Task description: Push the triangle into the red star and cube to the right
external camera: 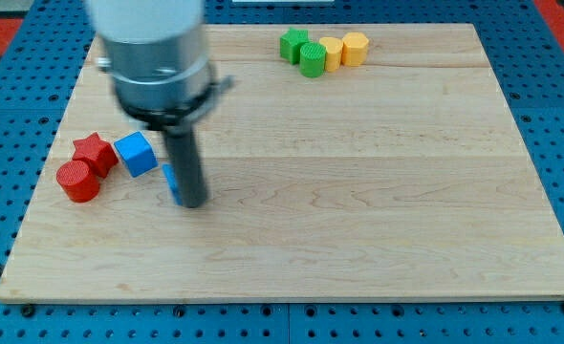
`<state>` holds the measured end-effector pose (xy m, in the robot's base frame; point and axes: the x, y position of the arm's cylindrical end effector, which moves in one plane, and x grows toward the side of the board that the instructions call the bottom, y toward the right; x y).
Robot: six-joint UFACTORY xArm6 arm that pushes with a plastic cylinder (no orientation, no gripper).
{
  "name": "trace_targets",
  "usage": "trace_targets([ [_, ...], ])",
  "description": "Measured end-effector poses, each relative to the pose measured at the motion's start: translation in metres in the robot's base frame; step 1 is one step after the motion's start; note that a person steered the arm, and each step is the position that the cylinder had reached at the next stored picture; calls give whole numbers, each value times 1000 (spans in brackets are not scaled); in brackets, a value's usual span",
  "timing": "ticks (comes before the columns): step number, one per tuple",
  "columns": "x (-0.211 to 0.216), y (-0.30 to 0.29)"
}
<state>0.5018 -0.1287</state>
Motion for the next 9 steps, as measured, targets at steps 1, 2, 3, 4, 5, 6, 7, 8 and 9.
trace_targets([
  [1, -31, -28],
  [2, -36, -34],
  [3, -42, 22],
  [4, -66, 23],
  [5, -67, -14],
  [6, -67, -20],
  [7, -67, -19],
  [8, -67, -14],
  [9, -64, -20],
])
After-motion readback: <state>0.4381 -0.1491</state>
